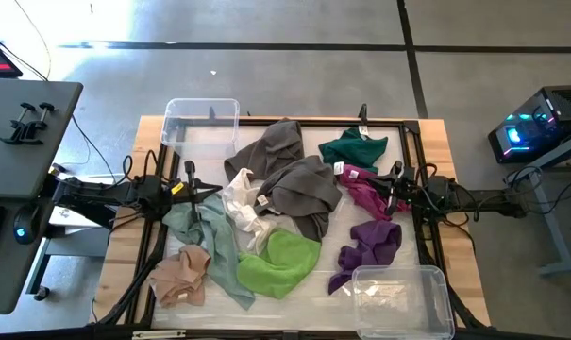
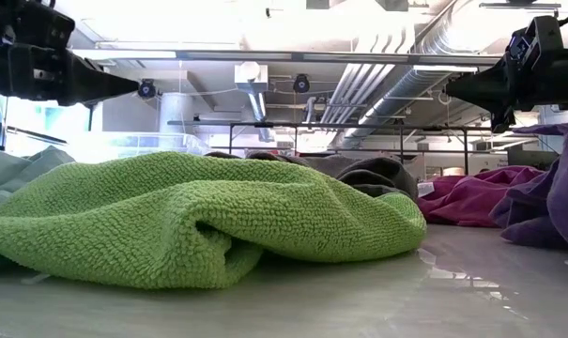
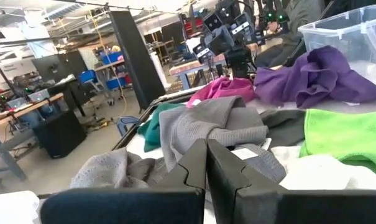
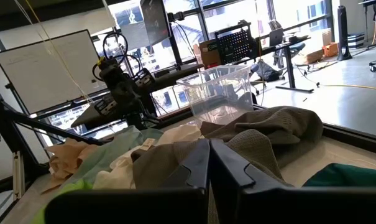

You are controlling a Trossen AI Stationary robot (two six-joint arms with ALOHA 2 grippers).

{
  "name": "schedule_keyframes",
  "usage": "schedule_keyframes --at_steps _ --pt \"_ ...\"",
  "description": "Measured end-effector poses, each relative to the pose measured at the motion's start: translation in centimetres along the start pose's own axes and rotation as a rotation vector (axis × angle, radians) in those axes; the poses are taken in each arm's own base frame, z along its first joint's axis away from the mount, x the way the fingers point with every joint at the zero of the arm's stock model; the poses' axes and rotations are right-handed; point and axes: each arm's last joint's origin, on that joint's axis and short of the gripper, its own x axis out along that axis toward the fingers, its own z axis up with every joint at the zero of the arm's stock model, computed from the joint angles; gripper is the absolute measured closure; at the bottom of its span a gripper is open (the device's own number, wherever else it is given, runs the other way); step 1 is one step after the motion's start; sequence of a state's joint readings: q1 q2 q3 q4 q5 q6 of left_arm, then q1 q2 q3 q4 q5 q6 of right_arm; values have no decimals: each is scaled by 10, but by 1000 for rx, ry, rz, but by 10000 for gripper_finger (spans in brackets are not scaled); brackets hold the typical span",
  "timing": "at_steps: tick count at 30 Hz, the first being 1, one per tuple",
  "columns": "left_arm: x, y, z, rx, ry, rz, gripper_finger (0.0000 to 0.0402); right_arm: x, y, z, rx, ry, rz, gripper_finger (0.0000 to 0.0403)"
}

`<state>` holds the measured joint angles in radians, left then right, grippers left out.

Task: Sort towels by color in basket
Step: Put the pink towel into the bottom transparent bin

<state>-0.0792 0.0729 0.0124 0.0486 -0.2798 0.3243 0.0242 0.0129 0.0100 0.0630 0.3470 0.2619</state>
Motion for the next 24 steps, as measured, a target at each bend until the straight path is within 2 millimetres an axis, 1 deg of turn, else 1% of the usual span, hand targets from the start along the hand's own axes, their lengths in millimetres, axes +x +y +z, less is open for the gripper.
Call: schedule_keyframes --at_steps 2,7,10,13,15,16,19,22,24 --pt "0 0 1 -42 -9 -6 401 0 0 0 -1 0 0 400" --pt "0 -1 4 -428 -41 -81 401 0 0 0 0 0 -1 400" --pt "0 -1 4 -568 -35 -86 402 0 0 1 9 -6 0 400" --pt "0 -1 4 -637 -33 -88 402 0 0 1 136 -12 3 400" --pt "0 -1 4 -653 -37 -87 402 0 0 2 231 -18 1 400" --pt "0 -1 5 -655 -48 -87 402 0 0 2 248 -30 -14 400" --pt "0 0 8 -663 -79 -86 402 0 0 5 270 -57 -7 400" --pt "-1 1 10 -668 -100 -85 402 1 4 7 206 -53 84 400" --pt "-1 1 11 -670 -111 -84 402 2 6 8 165 -35 100 399"
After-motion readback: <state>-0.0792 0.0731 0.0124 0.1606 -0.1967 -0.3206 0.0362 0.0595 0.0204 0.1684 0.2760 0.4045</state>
